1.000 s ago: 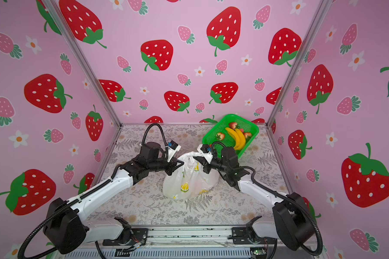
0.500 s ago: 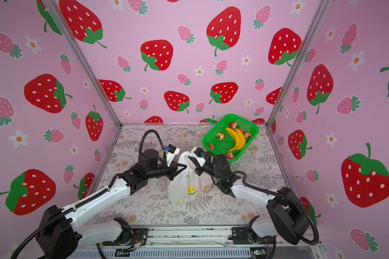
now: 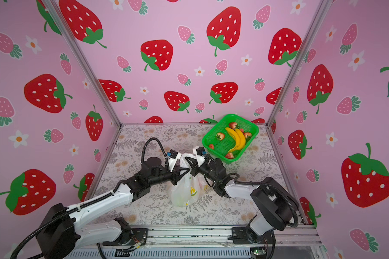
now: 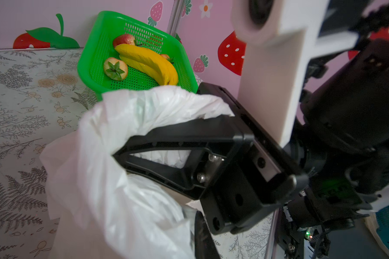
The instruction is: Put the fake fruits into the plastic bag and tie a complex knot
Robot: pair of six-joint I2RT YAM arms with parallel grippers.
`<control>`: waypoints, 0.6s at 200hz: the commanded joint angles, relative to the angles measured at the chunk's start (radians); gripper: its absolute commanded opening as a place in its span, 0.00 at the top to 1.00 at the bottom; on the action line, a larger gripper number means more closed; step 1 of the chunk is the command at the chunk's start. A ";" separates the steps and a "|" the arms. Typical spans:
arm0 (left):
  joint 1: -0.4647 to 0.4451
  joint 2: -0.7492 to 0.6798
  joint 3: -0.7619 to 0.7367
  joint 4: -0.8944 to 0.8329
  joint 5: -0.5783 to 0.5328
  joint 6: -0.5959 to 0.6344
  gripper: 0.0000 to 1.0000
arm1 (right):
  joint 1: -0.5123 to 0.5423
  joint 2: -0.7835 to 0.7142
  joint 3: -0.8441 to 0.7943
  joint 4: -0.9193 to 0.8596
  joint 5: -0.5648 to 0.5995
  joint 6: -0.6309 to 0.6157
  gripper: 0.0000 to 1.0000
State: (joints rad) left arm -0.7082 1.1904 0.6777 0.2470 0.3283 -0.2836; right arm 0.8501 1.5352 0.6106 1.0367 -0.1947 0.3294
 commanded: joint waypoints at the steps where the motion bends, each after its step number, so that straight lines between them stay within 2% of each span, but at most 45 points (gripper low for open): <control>1: -0.010 0.012 -0.010 0.082 -0.028 0.019 0.78 | 0.008 0.016 0.026 0.074 -0.058 0.132 1.00; 29: -0.011 0.006 -0.045 0.113 -0.047 -0.009 0.69 | 0.009 0.042 0.054 0.072 -0.108 0.210 1.00; 78: -0.010 -0.085 -0.117 0.117 -0.055 -0.087 0.54 | 0.009 0.114 0.106 0.103 -0.176 0.268 1.00; 98: -0.004 -0.150 -0.134 0.068 -0.072 -0.096 0.42 | 0.007 0.146 0.139 0.098 -0.221 0.259 1.00; 120: 0.026 -0.227 -0.154 0.004 -0.076 -0.101 0.34 | -0.002 0.162 0.158 0.087 -0.283 0.220 1.00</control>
State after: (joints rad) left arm -0.6903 1.0386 0.5339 0.2825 0.2100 -0.3611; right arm 0.8494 1.6733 0.7258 1.0885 -0.4038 0.5533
